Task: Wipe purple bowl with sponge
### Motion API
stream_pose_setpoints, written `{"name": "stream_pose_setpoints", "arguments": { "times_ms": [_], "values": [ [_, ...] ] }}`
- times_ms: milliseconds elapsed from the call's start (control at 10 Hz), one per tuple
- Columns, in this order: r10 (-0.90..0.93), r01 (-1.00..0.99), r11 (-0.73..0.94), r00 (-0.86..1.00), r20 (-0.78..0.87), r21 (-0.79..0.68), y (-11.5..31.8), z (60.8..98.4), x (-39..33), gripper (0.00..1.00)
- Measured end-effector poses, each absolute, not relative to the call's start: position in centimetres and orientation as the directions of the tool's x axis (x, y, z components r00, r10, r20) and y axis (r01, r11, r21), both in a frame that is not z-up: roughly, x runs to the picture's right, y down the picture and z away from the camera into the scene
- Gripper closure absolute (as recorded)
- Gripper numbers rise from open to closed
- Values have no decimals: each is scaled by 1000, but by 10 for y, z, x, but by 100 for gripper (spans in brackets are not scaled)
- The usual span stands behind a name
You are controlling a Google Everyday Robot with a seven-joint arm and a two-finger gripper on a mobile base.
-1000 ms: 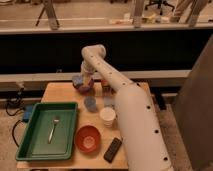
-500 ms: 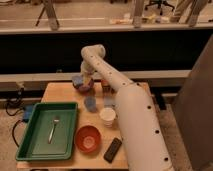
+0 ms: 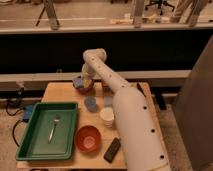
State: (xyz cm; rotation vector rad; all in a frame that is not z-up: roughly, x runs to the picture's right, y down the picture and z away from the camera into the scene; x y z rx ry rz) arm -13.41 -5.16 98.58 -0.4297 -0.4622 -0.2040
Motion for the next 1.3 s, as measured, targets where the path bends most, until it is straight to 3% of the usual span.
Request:
{"name": "stream_pose_setpoints", "arguments": {
  "times_ms": [800,1300],
  "values": [
    [-101,309,894,844,527,-324,-67,1023,-142,100],
    [-128,331,891,839,528,-310,-79,1024,-145,100]
  ]
}}
